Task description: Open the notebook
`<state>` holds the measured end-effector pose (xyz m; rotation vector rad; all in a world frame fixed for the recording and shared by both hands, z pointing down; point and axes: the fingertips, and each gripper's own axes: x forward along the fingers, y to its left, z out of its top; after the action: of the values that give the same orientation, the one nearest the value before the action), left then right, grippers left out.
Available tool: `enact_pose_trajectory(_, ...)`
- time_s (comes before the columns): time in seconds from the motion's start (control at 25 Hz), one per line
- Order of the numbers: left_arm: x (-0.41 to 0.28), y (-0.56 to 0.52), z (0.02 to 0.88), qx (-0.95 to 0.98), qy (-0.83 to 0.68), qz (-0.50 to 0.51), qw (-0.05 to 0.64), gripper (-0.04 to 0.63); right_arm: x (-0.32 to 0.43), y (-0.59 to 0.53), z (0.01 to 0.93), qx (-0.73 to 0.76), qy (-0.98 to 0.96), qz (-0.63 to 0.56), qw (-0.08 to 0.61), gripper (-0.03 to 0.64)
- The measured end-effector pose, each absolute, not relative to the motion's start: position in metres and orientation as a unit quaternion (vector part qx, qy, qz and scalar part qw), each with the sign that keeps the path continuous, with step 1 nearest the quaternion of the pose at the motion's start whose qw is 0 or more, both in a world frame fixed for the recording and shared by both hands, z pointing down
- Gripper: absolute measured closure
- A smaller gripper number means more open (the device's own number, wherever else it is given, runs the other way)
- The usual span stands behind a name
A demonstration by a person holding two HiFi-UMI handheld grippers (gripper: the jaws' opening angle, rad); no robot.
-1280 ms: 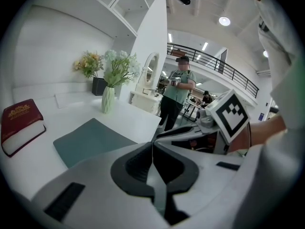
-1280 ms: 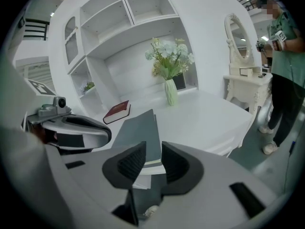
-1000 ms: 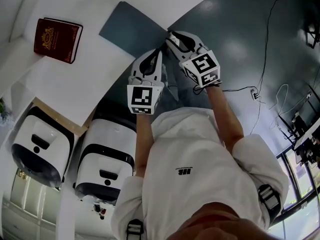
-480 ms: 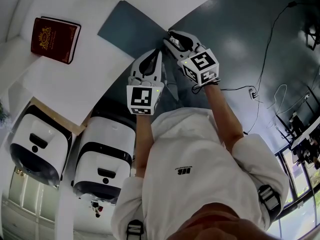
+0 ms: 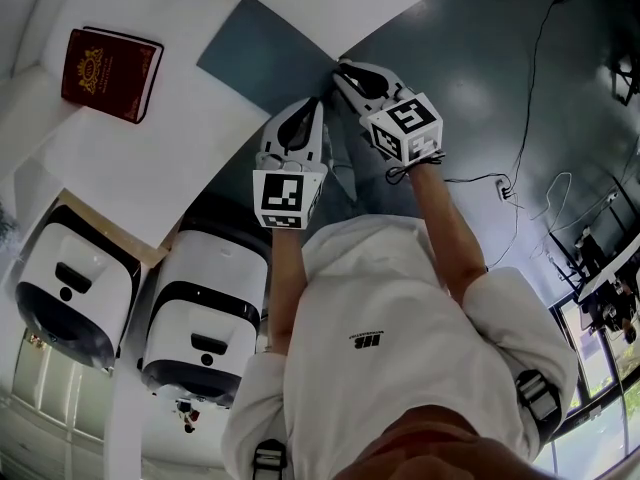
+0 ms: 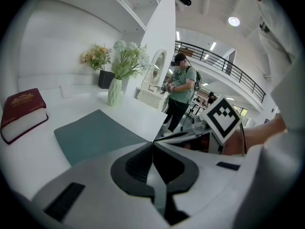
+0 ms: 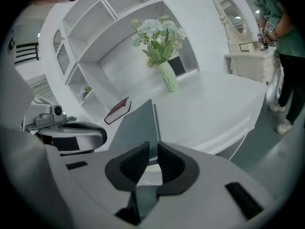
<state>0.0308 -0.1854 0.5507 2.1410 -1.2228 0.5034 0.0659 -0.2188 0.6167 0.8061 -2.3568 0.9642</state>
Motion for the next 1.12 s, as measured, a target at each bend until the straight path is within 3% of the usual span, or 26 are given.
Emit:
enact_pose_trajectory(0.2, 0.029, -0.187, 0.548, 0.806, -0.47, 0.187, 0.306, 0.595, 0.069, -0.22, 0.61, 0.292, -0.859, 0.354, 0.225, 0.607)
enact_pose_trajectory(1.12, 0.015, -0.175, 0.515, 0.803, -0.498, 0.175, 0.276, 0.595, 0.06, -0.211, 0.558, 0.291, -0.884, 0.305, 0.2, 0.614)
